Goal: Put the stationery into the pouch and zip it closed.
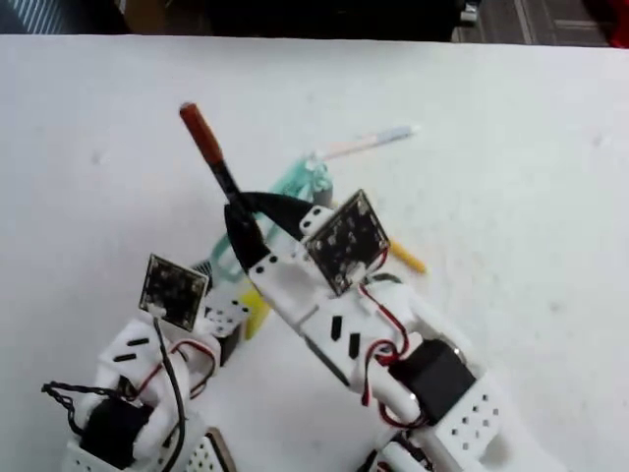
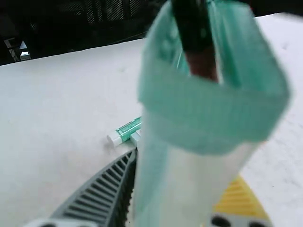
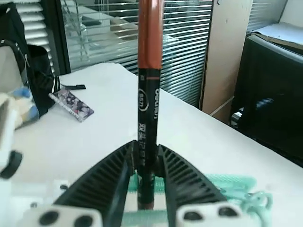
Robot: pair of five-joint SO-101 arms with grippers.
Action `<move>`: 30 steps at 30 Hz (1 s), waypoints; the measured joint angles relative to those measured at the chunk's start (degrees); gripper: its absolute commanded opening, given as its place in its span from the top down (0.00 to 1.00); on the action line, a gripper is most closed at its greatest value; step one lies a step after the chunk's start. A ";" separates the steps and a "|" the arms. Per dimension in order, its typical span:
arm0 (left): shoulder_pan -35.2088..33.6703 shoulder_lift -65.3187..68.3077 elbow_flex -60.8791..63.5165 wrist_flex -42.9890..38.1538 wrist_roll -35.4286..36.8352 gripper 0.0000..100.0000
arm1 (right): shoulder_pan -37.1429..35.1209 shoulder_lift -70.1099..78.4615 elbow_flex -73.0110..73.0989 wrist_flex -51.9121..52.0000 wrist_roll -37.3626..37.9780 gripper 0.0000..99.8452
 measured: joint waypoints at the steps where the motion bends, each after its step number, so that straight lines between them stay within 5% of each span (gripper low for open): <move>1: 0.00 0.00 0.00 0.00 0.00 0.77 | -0.26 -0.62 0.00 1.05 0.88 0.82; 4: 0.00 0.00 0.00 0.00 0.00 0.78 | -0.18 -2.29 0.00 3.52 1.93 0.74; 23: 0.00 0.00 0.00 0.00 0.00 0.82 | 0.26 -4.22 0.00 4.48 2.37 0.80; 30: 0.00 0.00 0.00 0.00 -0.53 0.94 | 10.46 -4.31 -3.52 4.48 2.37 0.80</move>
